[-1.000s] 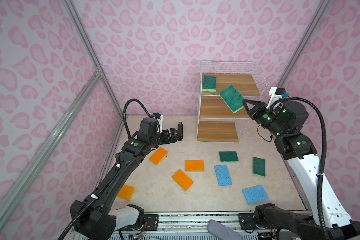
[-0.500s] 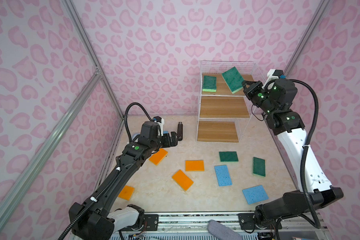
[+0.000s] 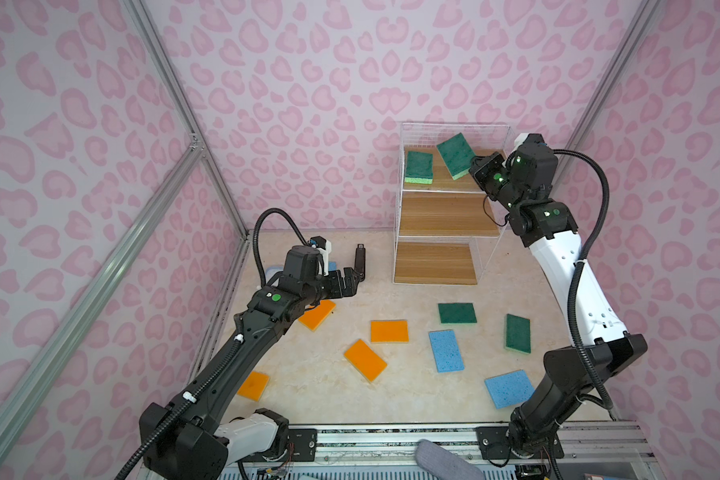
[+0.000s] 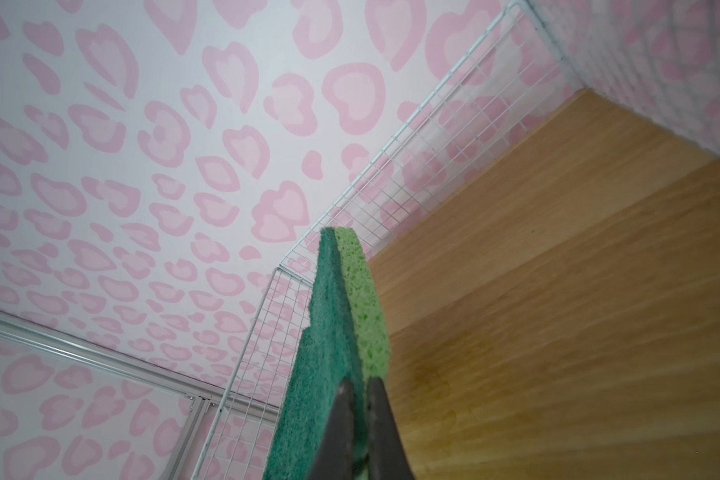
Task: Place and organize the cleaning sponges onto the shelf
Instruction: 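Lower the green sponge with the right gripper beside the first sponge and release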
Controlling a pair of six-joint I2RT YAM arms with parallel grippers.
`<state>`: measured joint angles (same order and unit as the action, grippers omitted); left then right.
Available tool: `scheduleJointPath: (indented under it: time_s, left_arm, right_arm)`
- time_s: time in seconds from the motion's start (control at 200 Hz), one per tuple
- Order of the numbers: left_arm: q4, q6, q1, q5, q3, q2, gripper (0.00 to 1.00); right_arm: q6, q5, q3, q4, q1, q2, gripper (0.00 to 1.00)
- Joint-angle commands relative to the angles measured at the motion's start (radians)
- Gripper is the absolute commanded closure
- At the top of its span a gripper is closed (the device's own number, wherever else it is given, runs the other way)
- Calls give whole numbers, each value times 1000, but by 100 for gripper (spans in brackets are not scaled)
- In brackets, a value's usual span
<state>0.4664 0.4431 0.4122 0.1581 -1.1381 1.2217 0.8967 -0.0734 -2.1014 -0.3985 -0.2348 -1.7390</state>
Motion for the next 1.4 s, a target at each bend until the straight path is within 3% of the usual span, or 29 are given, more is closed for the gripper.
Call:
scheduleJointPath:
  time_s: [0.0, 0.185, 0.595, 1.095, 1.395]
  left_arm:
    - [-35, -9, -1, 11, 10, -8, 1]
    - [-33, -15, -1, 12, 22, -19, 1]
    - [-26, -30, -1, 14, 23, -31, 2]
    - [-24, -36, -1, 7, 39, -37, 2]
    - [-35, -24, -1, 15, 51, -38, 2]
  right_arm:
    - [-2, 30, -34, -38, -1, -39, 100]
    - [5, 55, -46, -41, -1, -67, 100]
    - [21, -17, -121, -45, -27, -142, 100]
    - [39, -41, 42, 74, -57, -50, 98]
    - [35, -45, 56, 74, -55, -28, 97]
